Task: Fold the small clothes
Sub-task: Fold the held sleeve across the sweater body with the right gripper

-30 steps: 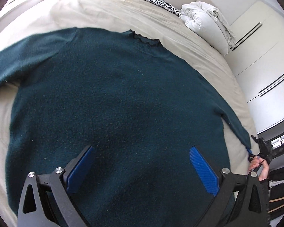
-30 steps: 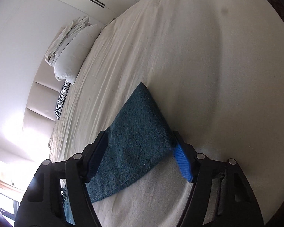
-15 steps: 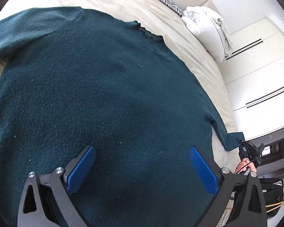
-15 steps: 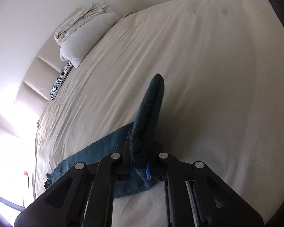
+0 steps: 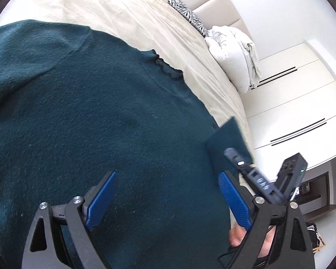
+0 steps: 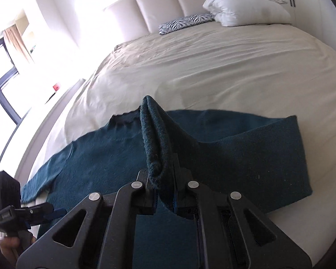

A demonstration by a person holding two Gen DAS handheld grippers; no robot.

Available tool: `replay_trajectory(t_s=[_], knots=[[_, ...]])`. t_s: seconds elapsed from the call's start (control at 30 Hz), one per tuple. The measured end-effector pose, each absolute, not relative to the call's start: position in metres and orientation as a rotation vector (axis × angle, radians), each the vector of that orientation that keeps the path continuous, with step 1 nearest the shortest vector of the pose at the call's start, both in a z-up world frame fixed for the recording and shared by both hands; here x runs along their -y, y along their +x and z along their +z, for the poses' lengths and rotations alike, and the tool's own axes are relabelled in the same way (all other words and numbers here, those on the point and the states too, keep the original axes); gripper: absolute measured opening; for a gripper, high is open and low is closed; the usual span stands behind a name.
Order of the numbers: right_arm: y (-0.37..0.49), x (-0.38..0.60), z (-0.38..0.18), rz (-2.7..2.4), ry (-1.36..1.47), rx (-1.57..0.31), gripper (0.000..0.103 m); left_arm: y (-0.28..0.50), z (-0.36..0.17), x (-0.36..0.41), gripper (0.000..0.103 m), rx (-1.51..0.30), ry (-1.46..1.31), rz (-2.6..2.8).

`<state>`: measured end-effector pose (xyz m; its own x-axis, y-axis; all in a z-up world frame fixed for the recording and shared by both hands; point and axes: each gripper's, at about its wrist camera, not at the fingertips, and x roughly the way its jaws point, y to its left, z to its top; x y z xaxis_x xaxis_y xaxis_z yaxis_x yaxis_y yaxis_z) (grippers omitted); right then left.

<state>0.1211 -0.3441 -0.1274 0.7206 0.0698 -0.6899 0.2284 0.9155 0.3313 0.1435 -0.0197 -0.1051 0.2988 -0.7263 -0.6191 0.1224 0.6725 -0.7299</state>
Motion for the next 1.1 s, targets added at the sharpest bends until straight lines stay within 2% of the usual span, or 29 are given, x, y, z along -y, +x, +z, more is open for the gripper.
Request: replay_trajectory(t_s=[0.1, 0.13, 0.2, 0.23, 0.27, 0.3, 0.4, 0.43, 0.47, 0.5, 0.57, 0.6, 0.67, 0.93, 1.1], knots=[[0.136, 0.304, -0.167, -0.074, 0.396, -0.876, 0.014, 0.16, -0.108, 0.036, 0.092, -1.15, -0.652, -0.649], [0.137, 0.3, -0.176, -0.061, 0.398, -0.896, 0.022, 0.163, -0.108, 0.041, 0.092, -1.162, -0.661, -0.658], [0.126, 0.297, -0.179, -0.048, 0.391, -0.852, 0.026, 0.17, -0.109, 0.053, 0.093, -1.181, -0.665, -0.679], [0.119, 0.294, -0.179, -0.043, 0.389, -0.834, 0.032, 0.172, -0.11, 0.061, 0.093, -1.189, -0.661, -0.695], [0.111, 0.295, -0.177, -0.033, 0.407, -0.826, 0.048, 0.176, -0.111, 0.07, 0.093, -1.198, -0.655, -0.705], [0.099, 0.297, -0.177, -0.024, 0.444, -0.817, 0.053, 0.178, -0.113, 0.078, 0.093, -1.209, -0.65, -0.709], [0.066, 0.309, -0.176, -0.024, 0.518, -0.801, 0.055, 0.185, -0.12, 0.105, 0.092, -1.234, -0.626, -0.739], [0.056, 0.314, -0.176, -0.029, 0.549, -0.796, 0.055, 0.186, -0.122, 0.113, 0.087, -1.243, -0.601, -0.736], [0.044, 0.322, -0.175, -0.032, 0.589, -0.785, 0.055, 0.187, -0.126, 0.121, 0.073, -1.257, -0.581, -0.733], [0.034, 0.332, -0.175, -0.043, 0.629, -0.769, 0.055, 0.187, -0.132, 0.128, 0.066, -1.279, -0.568, -0.734], [0.011, 0.35, -0.174, -0.074, 0.68, -0.739, 0.055, 0.182, -0.139, 0.136, 0.042, -1.301, -0.521, -0.711], [0.002, 0.359, -0.173, -0.09, 0.703, -0.723, 0.055, 0.182, -0.14, 0.139, 0.036, -1.299, -0.497, -0.695], [-0.016, 0.377, -0.172, -0.112, 0.746, -0.699, 0.055, 0.184, -0.14, 0.139, 0.018, -1.295, -0.476, -0.671], [-0.026, 0.421, -0.169, -0.163, 0.801, -0.662, 0.055, 0.188, -0.094, 0.098, 0.004, -1.105, -0.339, -0.618], [-0.009, 0.455, -0.158, -0.233, 0.782, -0.65, 0.055, 0.208, -0.094, 0.051, 0.002, -1.073, -0.393, -0.53]])
